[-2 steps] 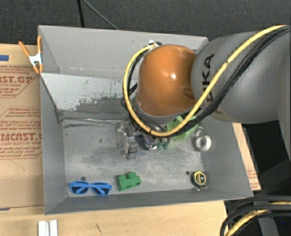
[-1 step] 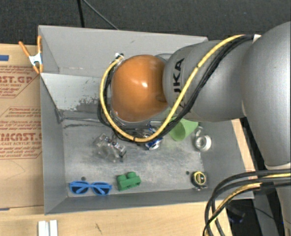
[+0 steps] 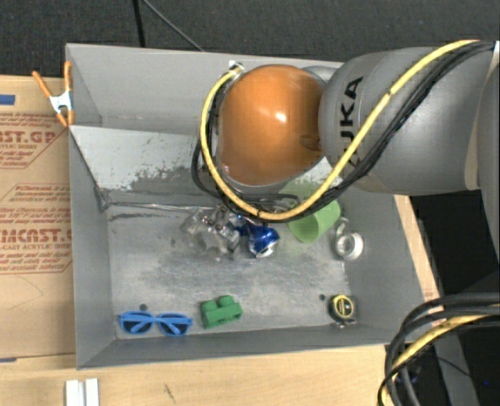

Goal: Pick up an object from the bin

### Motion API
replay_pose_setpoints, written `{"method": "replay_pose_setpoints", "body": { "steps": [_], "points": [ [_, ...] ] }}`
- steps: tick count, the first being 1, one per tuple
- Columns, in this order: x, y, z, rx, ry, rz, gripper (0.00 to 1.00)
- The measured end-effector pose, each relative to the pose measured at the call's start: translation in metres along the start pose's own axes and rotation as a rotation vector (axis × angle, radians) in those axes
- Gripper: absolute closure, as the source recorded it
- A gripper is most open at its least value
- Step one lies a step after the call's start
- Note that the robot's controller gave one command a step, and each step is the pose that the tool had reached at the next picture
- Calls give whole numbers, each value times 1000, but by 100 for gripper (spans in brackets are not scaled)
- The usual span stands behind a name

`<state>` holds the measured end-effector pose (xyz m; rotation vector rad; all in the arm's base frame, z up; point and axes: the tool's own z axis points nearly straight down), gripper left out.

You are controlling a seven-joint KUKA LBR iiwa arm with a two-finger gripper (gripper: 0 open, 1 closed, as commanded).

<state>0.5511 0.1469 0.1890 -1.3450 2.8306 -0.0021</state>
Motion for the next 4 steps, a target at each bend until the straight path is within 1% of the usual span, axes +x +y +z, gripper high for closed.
{"method": "replay_pose_setpoints", "body": {
  "steps": [1, 2, 3, 4],
  "points": [
    [-1, 2, 3, -5, 2, -3, 0],
    [58, -33, 61, -8, 9, -58, 0],
    [80, 29, 121, -7, 5, -156, 0],
    [79, 27, 118, -5, 4, -150, 100]
  ]
}}
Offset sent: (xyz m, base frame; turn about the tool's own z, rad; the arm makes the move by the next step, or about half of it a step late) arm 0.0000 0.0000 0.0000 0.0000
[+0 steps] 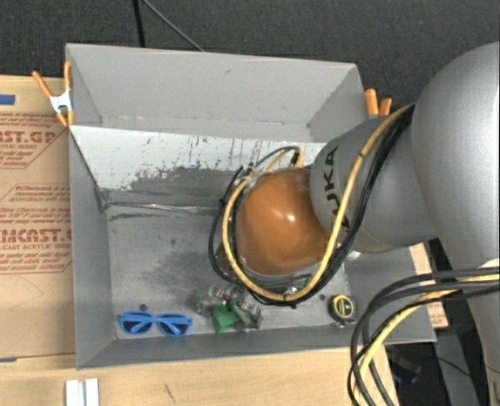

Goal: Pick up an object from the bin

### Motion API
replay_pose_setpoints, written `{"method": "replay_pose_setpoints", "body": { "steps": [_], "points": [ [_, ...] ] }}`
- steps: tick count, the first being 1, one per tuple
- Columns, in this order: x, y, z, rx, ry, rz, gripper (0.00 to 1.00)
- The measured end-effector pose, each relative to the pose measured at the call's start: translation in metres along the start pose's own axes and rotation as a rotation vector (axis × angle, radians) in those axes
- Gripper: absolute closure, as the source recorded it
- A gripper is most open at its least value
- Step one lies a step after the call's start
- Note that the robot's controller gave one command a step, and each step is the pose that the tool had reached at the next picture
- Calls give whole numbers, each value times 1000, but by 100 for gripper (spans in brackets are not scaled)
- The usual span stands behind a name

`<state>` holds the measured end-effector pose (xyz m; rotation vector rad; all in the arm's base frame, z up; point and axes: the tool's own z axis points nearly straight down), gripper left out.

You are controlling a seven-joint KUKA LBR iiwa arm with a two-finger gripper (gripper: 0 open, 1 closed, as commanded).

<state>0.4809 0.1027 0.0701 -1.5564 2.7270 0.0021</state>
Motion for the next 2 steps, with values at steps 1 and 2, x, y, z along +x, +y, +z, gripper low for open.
{"method": "replay_pose_setpoints", "body": {
  "steps": [1, 2],
  "points": [
    [-22, -10, -59, 4, -4, 7, 100],
    [-45, 2, -162, 7, -7, -38, 100]
  ]
}}
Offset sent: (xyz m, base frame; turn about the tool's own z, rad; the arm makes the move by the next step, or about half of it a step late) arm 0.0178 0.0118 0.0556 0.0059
